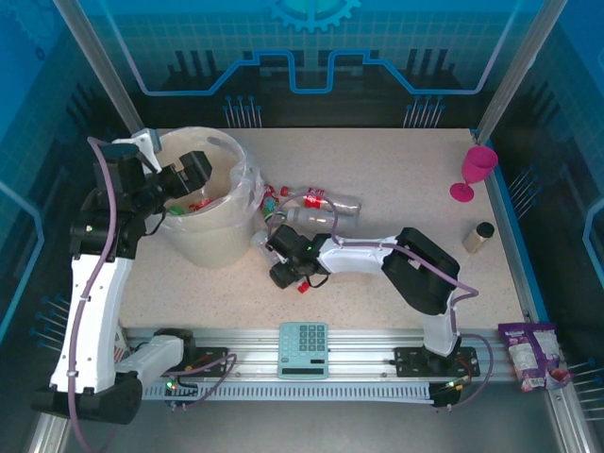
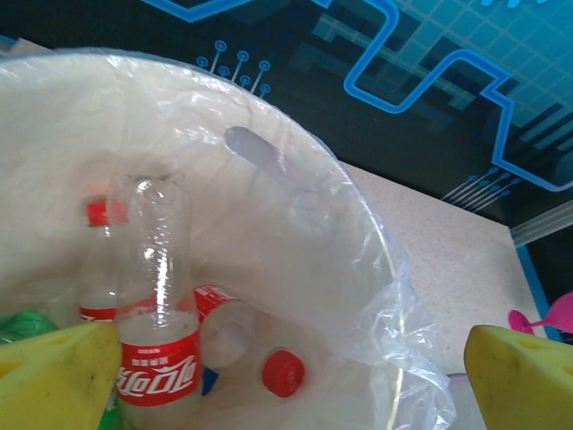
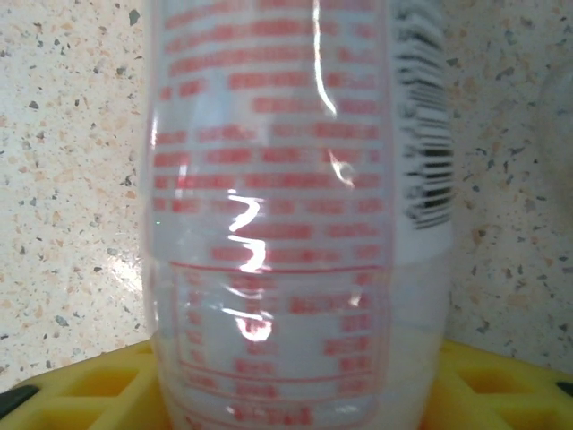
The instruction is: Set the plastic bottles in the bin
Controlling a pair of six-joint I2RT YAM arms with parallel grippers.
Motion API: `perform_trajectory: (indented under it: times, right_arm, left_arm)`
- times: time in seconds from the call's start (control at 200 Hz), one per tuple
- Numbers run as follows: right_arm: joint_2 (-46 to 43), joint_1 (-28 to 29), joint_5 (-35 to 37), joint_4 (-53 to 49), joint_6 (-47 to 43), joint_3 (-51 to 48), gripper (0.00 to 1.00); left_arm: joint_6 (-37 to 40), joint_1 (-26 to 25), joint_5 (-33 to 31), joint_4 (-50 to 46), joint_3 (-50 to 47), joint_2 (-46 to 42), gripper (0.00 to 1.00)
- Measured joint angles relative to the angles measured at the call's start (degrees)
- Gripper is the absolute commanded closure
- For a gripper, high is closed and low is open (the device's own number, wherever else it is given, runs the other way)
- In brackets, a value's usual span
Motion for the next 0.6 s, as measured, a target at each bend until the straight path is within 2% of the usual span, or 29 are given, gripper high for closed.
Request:
perform_trajectory:
  times: [0.185, 0.34, 0.48, 0.595]
  right_arm:
    - [-7.23, -0.31, -0.46, -0.39, -0.02, -1.79, 0.47]
    - [-16.0, -2.32, -2.36, -0.37, 0.48, -3.61, 0.48]
    - [-24.46, -7.34, -5.46, -0.44, 1.95, -6.99, 0.48]
    - [-30.21, -13.33, -7.72, -0.55, 2.8, -9.88, 0.49]
  left_arm:
    - [-3.02, -0.35, 2.25, 2.56, -0.96, -0.07, 0.01]
    - [-4.48, -3.08, 2.03, 3.87, -0.96, -0.44, 0.01]
    - [-6.27, -6.75, 2.23, 6.93, -0.94, -0.2, 0.01]
    - [-7.72, -12.35, 2.23, 10.23, -0.57, 1.95, 0.01]
